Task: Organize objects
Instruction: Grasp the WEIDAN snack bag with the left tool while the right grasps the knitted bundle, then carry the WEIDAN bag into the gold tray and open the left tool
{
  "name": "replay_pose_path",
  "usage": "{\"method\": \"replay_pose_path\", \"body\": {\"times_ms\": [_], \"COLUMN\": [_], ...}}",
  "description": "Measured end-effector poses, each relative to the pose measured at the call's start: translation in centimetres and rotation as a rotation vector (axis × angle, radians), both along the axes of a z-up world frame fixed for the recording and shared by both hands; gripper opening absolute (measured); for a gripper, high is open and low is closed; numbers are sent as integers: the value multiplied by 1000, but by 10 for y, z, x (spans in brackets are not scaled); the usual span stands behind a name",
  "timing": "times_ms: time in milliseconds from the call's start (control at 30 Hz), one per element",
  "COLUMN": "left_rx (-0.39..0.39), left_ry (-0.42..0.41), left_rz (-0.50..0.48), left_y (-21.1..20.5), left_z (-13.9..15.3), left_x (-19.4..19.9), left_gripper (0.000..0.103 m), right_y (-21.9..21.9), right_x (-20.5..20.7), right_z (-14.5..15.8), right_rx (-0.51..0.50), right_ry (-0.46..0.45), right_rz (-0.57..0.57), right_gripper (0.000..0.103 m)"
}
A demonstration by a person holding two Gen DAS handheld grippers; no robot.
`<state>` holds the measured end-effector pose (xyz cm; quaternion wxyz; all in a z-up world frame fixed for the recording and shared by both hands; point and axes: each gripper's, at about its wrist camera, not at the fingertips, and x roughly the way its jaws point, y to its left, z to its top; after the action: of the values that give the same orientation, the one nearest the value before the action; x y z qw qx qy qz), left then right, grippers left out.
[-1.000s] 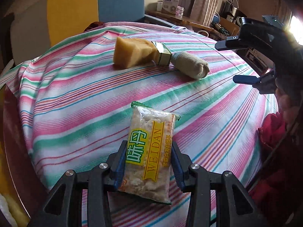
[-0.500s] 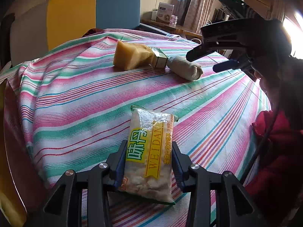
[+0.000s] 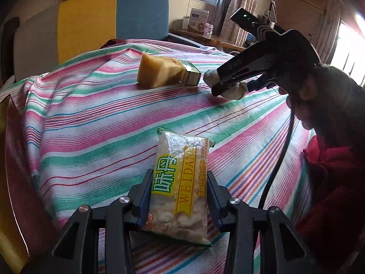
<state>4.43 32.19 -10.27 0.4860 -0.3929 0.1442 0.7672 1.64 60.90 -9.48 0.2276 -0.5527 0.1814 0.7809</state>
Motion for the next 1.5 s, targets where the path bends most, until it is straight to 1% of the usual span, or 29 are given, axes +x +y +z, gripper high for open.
{"method": "replay_pose_path", "body": {"times_ms": [67, 133, 233, 300, 400, 500, 600, 700, 800, 867, 967, 1033, 1067, 1167, 1233, 1333, 1400, 1500], "left_rx": [1, 4, -1, -7, -6, 16, 58, 100, 139, 160, 160, 141, 134, 119, 104, 105, 85, 67], "left_ry": [4, 5, 10, 3, -28, -42, -71, -97, -154, -193, -219, -226, -237, -309, -342, -398, -384, -368], "left_rz": [1, 1, 3, 10, 26, 45, 61, 97, 175, 245, 353, 429, 462, 570, 633, 718, 765, 810], "left_y": [0, 0, 1, 0, -5, -17, -34, -55, -83, -103, -131, -151, -158, -183, -193, -204, -206, -203], "left_z": [0, 0, 1, 3, 10, 25, 46, 66, 80, 86, 91, 90, 87, 76, 66, 52, 44, 34], "left_x": [0, 0, 1, 0, -1, 1, 1, -7, -26, -46, -79, -104, -115, -157, -182, -210, -225, -242], "left_gripper": [43, 43, 43, 42, 42, 42, 42, 42, 42, 42, 42, 42, 42, 42, 42, 42, 42, 42], "right_y": [-6, -17, -29, -32, -33, -37, -37, -37, -36, -35, -37, -42, -42, -43, -46, -45, -45, -43], "right_x": [16, 30, 45, 46, 42, 42, 43, 46, 48, 51, 53, 47, 44, 47, 42, 39, 39, 39], "right_z": [6, 11, 10, 2, -3, -3, -3, -3, -3, -3, -2, -2, -3, -1, -4, -6, -6, -6], "right_rx": [-10, -14, -56, -68, -19, 14, 31, 42, 45, 46, 49, 55, 55, 54, 56, 55, 55, 52], "right_ry": [37, 57, 81, 55, 23, 14, 10, 8, 6, 5, 3, -1, -1, -1, -2, -3, -3, -2], "right_rz": [1, 28, 56, 59, 72, 93, 105, 113, 116, 117, 117, 121, 121, 120, 122, 121, 121, 121], "right_gripper": [56, 56, 57, 57, 57, 57, 57, 57, 57, 57, 57, 57, 57, 57, 57, 57, 57, 57]}}
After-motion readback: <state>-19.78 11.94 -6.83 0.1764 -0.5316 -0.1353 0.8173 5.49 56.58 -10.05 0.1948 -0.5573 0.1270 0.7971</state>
